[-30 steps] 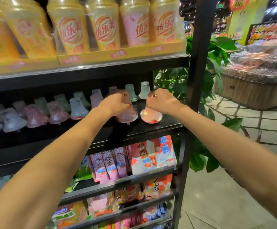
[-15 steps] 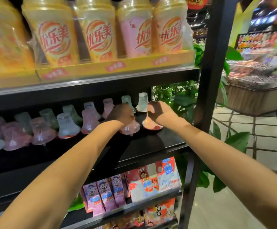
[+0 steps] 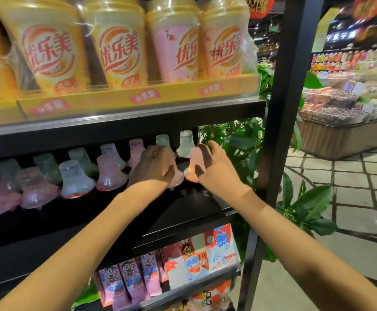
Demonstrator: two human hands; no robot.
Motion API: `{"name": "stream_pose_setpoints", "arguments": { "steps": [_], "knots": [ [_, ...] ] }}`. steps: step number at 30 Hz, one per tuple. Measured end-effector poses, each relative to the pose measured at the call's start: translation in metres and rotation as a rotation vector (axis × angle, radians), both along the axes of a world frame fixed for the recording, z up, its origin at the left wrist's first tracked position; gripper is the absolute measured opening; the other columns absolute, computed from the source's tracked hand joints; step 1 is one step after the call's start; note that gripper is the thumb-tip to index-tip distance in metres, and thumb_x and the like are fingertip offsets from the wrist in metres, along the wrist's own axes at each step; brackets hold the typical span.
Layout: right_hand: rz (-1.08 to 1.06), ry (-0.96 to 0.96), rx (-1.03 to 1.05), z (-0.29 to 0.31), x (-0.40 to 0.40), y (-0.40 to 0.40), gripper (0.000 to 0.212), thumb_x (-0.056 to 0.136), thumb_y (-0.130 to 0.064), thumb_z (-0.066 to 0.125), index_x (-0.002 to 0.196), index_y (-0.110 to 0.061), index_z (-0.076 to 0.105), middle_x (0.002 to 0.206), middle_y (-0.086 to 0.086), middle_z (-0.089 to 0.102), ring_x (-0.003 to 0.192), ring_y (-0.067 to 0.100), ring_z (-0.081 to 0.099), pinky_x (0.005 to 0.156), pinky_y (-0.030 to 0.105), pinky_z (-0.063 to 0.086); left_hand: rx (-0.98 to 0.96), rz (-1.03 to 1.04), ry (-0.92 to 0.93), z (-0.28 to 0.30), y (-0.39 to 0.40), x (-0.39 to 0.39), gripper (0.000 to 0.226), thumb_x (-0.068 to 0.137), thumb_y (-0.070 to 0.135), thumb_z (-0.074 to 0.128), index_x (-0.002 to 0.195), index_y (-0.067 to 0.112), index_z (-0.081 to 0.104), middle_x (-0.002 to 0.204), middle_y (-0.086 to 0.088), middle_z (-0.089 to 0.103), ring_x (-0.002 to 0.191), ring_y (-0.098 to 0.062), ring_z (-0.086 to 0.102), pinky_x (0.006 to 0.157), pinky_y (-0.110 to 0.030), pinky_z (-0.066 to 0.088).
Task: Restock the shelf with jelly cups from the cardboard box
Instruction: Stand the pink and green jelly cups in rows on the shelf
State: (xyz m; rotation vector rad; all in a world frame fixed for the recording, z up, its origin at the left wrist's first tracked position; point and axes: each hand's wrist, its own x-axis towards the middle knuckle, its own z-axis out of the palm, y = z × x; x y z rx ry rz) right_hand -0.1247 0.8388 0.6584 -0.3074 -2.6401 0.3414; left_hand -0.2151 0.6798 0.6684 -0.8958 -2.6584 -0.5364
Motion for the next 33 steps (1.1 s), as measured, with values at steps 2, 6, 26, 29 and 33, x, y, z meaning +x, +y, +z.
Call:
{"name": "stream_pose_setpoints", "arguments": {
  "steps": [2, 6, 26, 29, 33],
  "knots": [
    [0.013, 0.037, 0.057, -0.011, 0.017, -0.003, 0.054, 0.095, -0.026, 0.052, 0.145, -0.012, 0.036, 0.146, 0.015, 0.036, 0.134, 0.033, 0.038, 0.11, 0.039, 0.038, -0.028, 0.019, -0.093, -0.018, -0.013, 0.017, 0.024, 0.098, 0.027, 0.054, 0.078, 0.013, 0.05, 0.08, 0.0, 0.051, 0.092, -0.024, 0.058, 0.077, -0.032, 0.041],
    [0.005, -0.046, 0.04, -0.037, 0.027, 0.003, 0.041, 0.097, -0.027, 0.049, 0.136, -0.015, 0.05, 0.132, 0.007, 0.05, 0.116, 0.025, 0.05, 0.097, 0.036, 0.047, -0.058, -0.091, -0.049, -0.045, -0.024, 0.044, 0.03, 0.097, 0.041, 0.051, 0.097, 0.013, 0.061, 0.09, -0.002, 0.065, 0.083, -0.02, 0.062, 0.069, -0.033, 0.047],
    [0.057, -0.057, -0.048, -0.054, 0.001, 0.007, 0.037, 0.092, -0.027, 0.053, 0.125, -0.008, 0.053, 0.131, 0.014, 0.043, 0.112, 0.031, 0.051, 0.089, 0.038, 0.048, -0.031, -0.114, -0.088, -0.058, 0.016, 0.029, 0.047, 0.098, 0.032, 0.049, 0.141, 0.012, 0.046, 0.143, -0.005, 0.044, 0.13, -0.021, 0.039, 0.106, -0.024, 0.029],
    [0.046, -0.07, -0.087, -0.05, -0.01, 0.007, 0.041, 0.092, -0.027, 0.056, 0.126, -0.005, 0.05, 0.129, 0.014, 0.043, 0.115, 0.032, 0.049, 0.09, 0.039, 0.045, -0.037, -0.13, -0.101, -0.053, 0.022, 0.022, 0.044, 0.098, 0.029, 0.051, 0.139, 0.013, 0.047, 0.14, -0.004, 0.043, 0.128, -0.021, 0.04, 0.102, -0.021, 0.027],
    [0.002, -0.051, -0.177, -0.044, -0.026, 0.008, 0.039, 0.092, -0.028, 0.057, 0.122, -0.005, 0.051, 0.126, 0.015, 0.043, 0.115, 0.032, 0.048, 0.089, 0.04, 0.044, -0.077, -0.13, -0.132, -0.05, 0.032, 0.009, 0.04, 0.098, 0.026, 0.052, 0.134, 0.012, 0.05, 0.136, -0.006, 0.046, 0.123, -0.02, 0.043, 0.094, -0.017, 0.027]
  ]
}}
